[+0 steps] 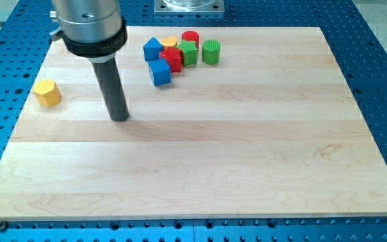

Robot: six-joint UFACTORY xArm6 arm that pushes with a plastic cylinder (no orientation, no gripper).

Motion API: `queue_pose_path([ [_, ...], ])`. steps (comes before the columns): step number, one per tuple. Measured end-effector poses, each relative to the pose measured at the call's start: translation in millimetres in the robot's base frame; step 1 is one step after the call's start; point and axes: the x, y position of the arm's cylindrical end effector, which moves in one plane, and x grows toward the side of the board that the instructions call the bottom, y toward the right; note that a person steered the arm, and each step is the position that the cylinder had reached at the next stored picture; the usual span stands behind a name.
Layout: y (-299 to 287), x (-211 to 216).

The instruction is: Move the blue triangle to the top left of the board

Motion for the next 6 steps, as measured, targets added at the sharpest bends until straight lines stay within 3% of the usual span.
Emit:
queue_pose_path([
  [1, 70, -14],
  [3, 247, -129],
  [4, 247, -199],
  [5, 171, -236],
  [6, 85, -237],
])
